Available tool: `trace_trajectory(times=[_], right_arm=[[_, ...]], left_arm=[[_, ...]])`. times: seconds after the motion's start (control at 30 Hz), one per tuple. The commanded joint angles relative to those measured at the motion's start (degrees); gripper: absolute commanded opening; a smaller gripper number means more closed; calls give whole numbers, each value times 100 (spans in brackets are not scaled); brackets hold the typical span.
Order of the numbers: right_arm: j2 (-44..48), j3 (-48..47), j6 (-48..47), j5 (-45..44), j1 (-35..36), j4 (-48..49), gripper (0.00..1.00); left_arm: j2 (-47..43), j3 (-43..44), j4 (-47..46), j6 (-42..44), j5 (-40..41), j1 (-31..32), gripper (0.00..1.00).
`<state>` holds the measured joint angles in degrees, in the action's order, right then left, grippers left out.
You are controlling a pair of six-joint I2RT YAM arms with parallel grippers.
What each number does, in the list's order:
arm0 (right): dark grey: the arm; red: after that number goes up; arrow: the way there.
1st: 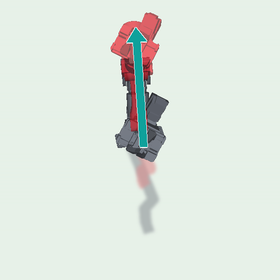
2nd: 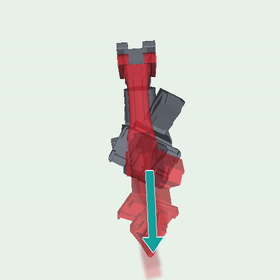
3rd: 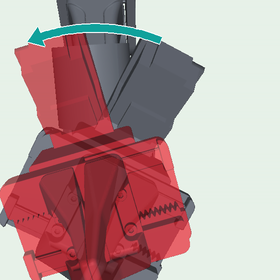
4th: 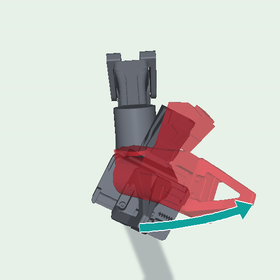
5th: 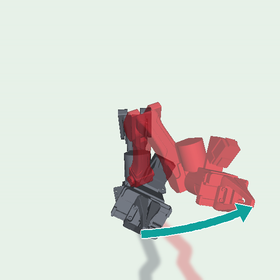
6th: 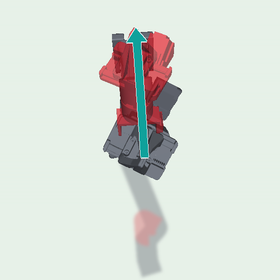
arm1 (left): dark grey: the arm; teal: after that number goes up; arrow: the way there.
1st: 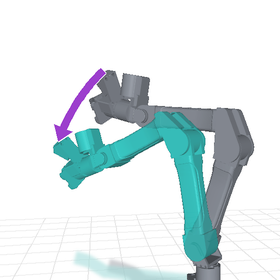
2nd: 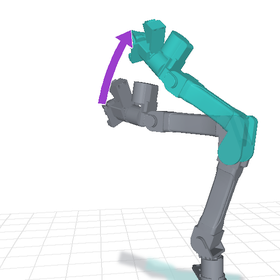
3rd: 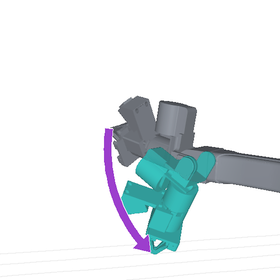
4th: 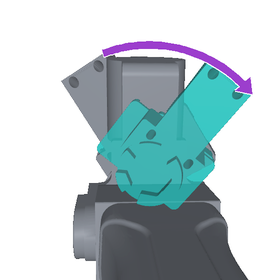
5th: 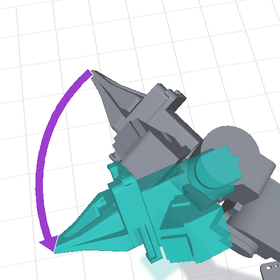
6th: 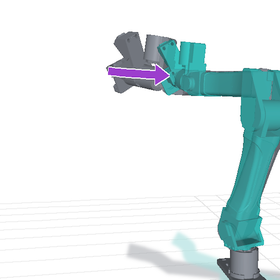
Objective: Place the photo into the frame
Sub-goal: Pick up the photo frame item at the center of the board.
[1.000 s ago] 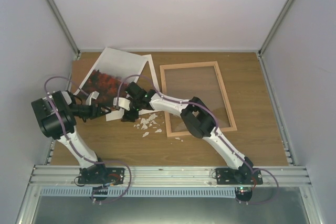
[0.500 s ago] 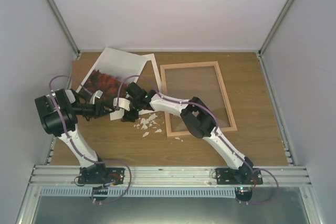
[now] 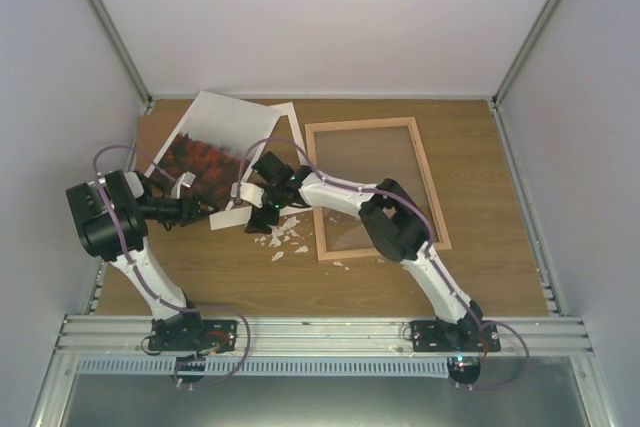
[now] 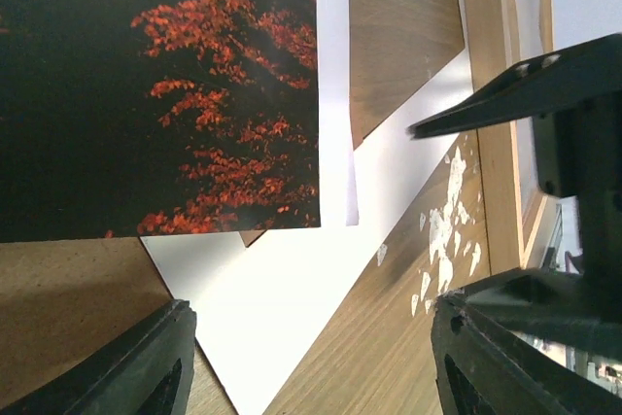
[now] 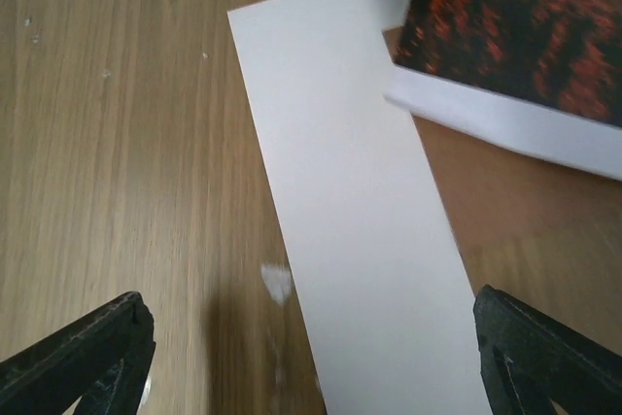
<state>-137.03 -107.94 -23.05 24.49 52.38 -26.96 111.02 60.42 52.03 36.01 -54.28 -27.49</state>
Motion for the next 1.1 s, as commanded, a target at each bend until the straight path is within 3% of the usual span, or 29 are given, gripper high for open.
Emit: trace_trajectory(times=[0.0,0.3,0.8,0.97,1.07], right_arm=[[657,481,-106,-115,-142,71,89],[177,355,-350,55,-81,-311,76],[764,854,-440,-14,18,-37,78],[298,469,-421,-268,18,-188,81],[1,275,-403,-283,39,-312,74]], left_arm=[[-3,-124,-643,-41,535,-53,69],[-41,-121,-629,-78,659,-29,70],[21,-133,-733,-164,672,-20,70],[12,-141,-745,-155,673,-20,70],[57,-121,-723,-147,625,17,70]])
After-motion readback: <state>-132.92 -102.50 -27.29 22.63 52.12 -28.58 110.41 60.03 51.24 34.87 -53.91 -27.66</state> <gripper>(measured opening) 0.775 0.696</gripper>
